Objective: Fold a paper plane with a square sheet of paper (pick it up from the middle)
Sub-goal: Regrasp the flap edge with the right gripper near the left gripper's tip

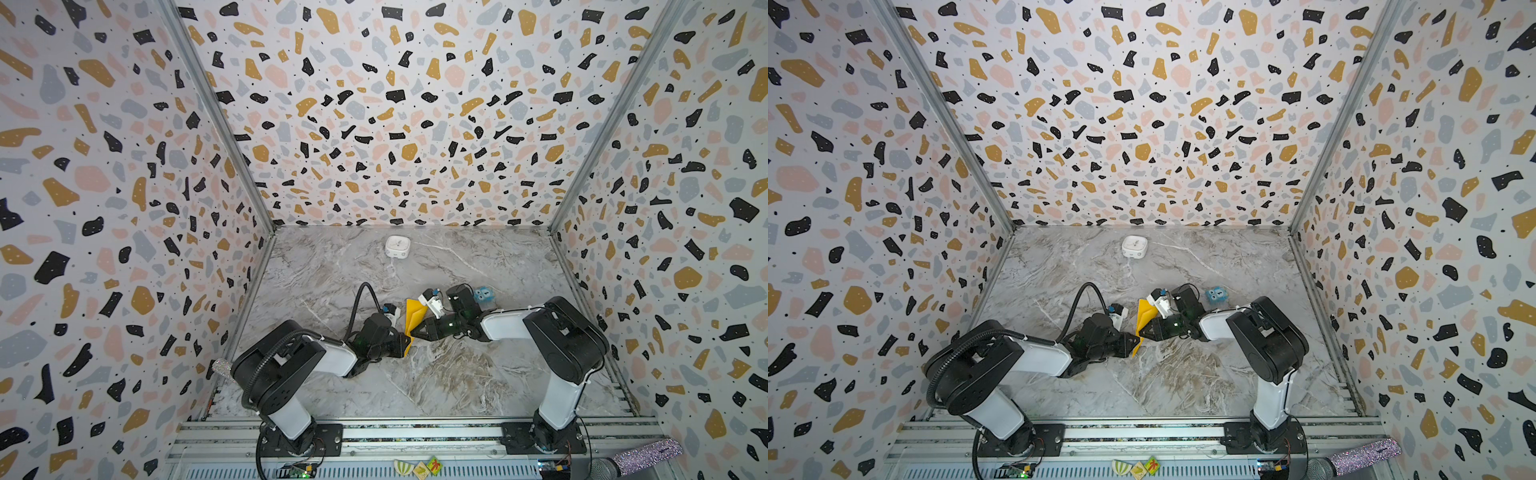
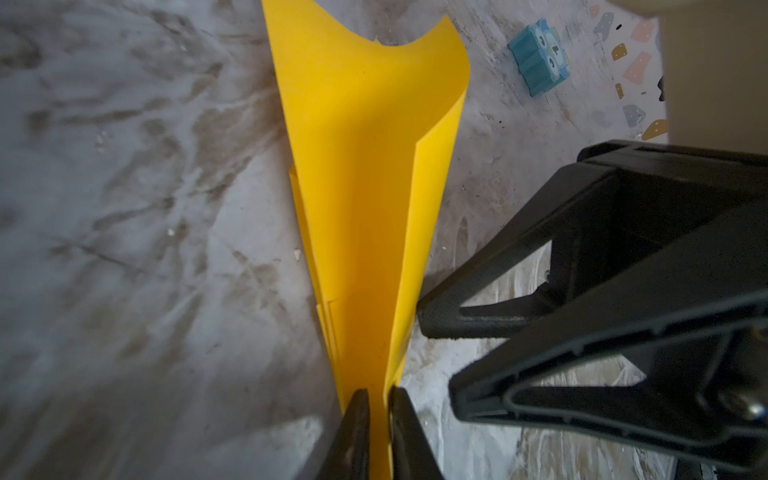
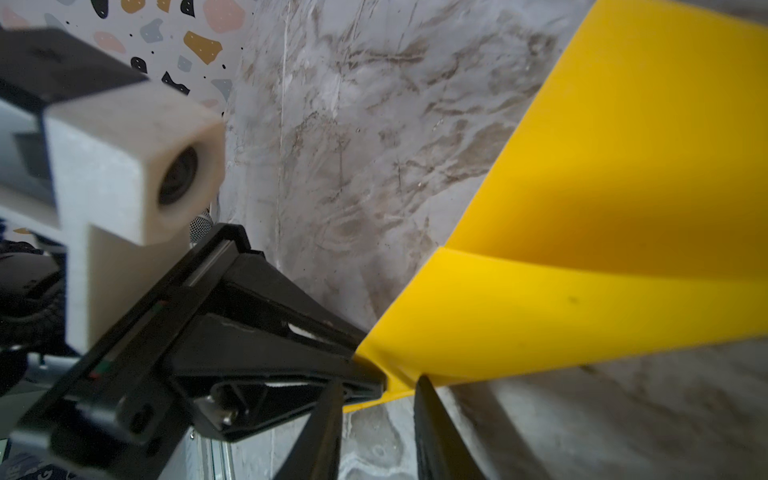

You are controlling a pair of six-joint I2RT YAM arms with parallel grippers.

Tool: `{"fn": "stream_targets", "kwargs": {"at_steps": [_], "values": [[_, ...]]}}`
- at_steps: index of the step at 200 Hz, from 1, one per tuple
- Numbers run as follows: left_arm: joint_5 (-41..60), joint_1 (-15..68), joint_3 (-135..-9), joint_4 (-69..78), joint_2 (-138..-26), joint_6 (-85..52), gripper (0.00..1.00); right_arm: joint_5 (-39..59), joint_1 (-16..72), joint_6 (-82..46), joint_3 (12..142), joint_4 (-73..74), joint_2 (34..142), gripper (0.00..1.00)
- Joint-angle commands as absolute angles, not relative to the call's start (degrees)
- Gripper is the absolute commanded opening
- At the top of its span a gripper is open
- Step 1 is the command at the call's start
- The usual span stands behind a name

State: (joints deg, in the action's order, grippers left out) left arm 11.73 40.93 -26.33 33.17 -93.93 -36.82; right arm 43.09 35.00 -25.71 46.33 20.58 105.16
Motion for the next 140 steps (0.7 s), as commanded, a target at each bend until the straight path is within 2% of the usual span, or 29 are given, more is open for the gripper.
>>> {"fn": "stream_targets", "kwargs": {"at_steps": [1,140], "values": [[10.09,40.82,-26.08,26.28,-95.42,-36.12,0.17,44.29,35.21,-25.86,48.9,21.83,106.23,0.31],[10.63,40.82,-25.43,26.02,-97.03,-35.34,0.17,46.94,34.1,-27.34,48.98,25.04,107.83,0.31]]}}
